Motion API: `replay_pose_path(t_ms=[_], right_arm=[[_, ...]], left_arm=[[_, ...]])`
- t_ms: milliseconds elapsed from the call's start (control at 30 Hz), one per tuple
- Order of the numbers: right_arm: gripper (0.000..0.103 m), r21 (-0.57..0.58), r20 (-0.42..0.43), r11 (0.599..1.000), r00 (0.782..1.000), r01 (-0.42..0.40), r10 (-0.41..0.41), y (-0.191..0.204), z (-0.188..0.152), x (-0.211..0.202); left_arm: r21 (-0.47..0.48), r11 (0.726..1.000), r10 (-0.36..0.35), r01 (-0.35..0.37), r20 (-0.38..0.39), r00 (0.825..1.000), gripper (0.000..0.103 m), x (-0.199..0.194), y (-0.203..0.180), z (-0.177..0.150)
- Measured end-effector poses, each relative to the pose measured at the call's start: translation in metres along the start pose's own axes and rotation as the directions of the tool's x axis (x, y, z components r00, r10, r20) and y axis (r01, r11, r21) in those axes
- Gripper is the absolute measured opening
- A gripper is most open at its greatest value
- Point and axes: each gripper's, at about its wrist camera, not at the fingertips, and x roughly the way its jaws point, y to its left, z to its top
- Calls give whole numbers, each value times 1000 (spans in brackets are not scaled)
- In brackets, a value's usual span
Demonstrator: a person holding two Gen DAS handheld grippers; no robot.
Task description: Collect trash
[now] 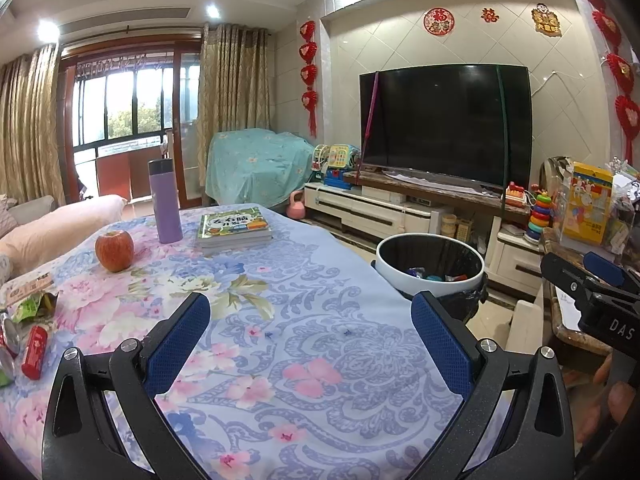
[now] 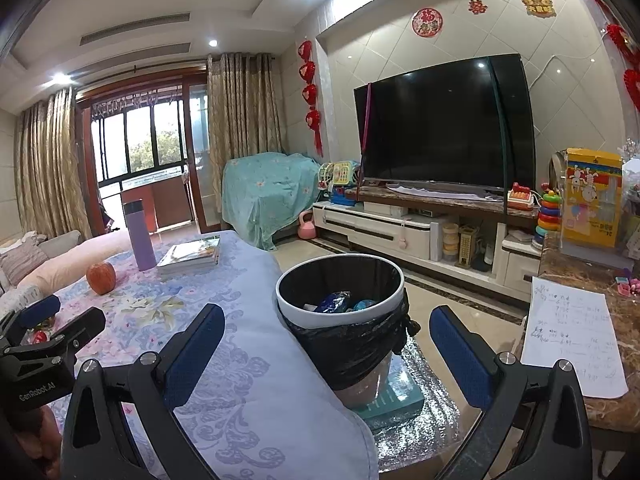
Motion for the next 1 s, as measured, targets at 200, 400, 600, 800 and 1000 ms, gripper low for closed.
replay_pose_path(t_ms=[200,400,600,800,1000], right_arm=[[103,5,2,1000,1000,-4,4,1,1,-1],[103,8,2,1000,1000,-12,12,1,2,-1],[103,12,1,1000,1000,-17,17,1,2,-1],[103,12,2,1000,1000,-26,26,2,3,-1],[103,14,0,999,1000,-30,30,3,3,-1]], left_arm=[[-2,1000,-4,4,-3,1000,103,0,-1,-1],[-3,1000,-6,6,-7,1000,103,1,-1,0],[-2,1000,-7,7,-8,1000,103,1,-1,0],[-2,1000,-8,8,-12,1000,103,3,-1,0],[-2,1000,-10,10,-17,1000,103,5,1,-1]])
